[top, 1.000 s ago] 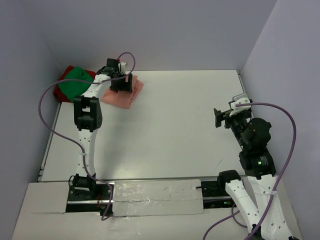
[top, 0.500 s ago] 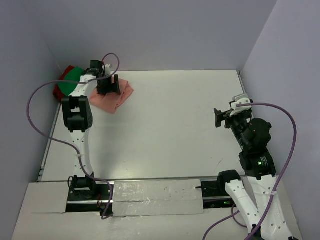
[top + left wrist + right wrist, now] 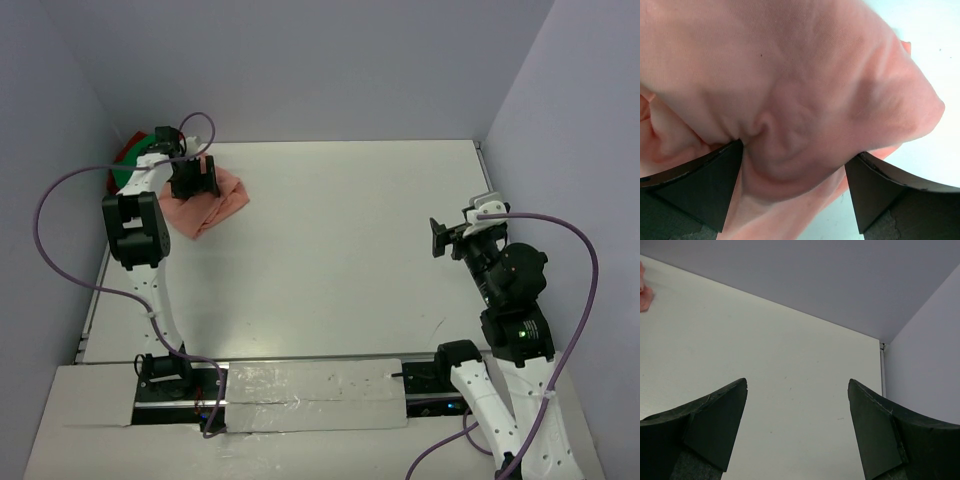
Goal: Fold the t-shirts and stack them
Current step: Neatly place the folded tshirt to the corner
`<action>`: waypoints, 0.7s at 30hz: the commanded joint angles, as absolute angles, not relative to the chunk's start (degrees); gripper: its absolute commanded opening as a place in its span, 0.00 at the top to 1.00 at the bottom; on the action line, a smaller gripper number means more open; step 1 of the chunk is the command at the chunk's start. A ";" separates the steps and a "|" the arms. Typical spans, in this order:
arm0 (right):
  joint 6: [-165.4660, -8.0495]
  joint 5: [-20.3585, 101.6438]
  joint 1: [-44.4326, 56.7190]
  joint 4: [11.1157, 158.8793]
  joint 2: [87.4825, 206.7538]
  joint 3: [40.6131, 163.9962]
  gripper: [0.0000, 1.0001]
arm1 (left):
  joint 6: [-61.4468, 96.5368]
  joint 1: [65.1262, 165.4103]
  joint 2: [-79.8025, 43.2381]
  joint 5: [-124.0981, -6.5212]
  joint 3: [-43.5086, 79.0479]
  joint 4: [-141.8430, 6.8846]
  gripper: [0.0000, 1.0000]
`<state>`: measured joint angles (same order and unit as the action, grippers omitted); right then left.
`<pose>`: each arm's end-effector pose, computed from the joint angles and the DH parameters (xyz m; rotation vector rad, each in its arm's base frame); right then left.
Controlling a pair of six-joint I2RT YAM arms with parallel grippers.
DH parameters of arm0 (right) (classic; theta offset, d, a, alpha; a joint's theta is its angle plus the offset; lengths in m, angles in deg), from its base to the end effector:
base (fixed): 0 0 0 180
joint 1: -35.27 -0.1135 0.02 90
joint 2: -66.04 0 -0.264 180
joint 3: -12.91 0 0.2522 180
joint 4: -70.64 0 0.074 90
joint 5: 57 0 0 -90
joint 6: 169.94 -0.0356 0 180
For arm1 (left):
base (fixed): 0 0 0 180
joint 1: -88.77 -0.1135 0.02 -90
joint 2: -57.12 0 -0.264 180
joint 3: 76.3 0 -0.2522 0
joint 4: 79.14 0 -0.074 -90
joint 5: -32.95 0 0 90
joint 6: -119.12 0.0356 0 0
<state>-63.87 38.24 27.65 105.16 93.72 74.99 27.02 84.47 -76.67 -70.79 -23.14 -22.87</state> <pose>0.1024 0.0170 0.3784 -0.3928 1.5232 -0.0438 0.5012 0.0292 0.1766 -0.0722 2.6544 -0.3076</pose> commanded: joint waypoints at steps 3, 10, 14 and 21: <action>-64.39 38.19 27.62 105.14 92.23 75.89 0.12 | 28.51 82.27 -76.48 -65.22 -17.22 -22.65 0.08; -64.39 38.71 27.45 104.70 92.76 76.24 0.12 | 28.51 82.79 -74.19 -70.32 -16.50 -23.01 0.09; -64.21 38.71 27.45 104.70 92.58 75.72 0.12 | 30.35 84.28 -72.08 -71.20 -14.74 -25.03 0.07; -64.65 39.24 27.45 106.19 95.56 76.41 0.09 | 30.27 87.71 -60.32 -79.09 -7.46 -34.34 0.01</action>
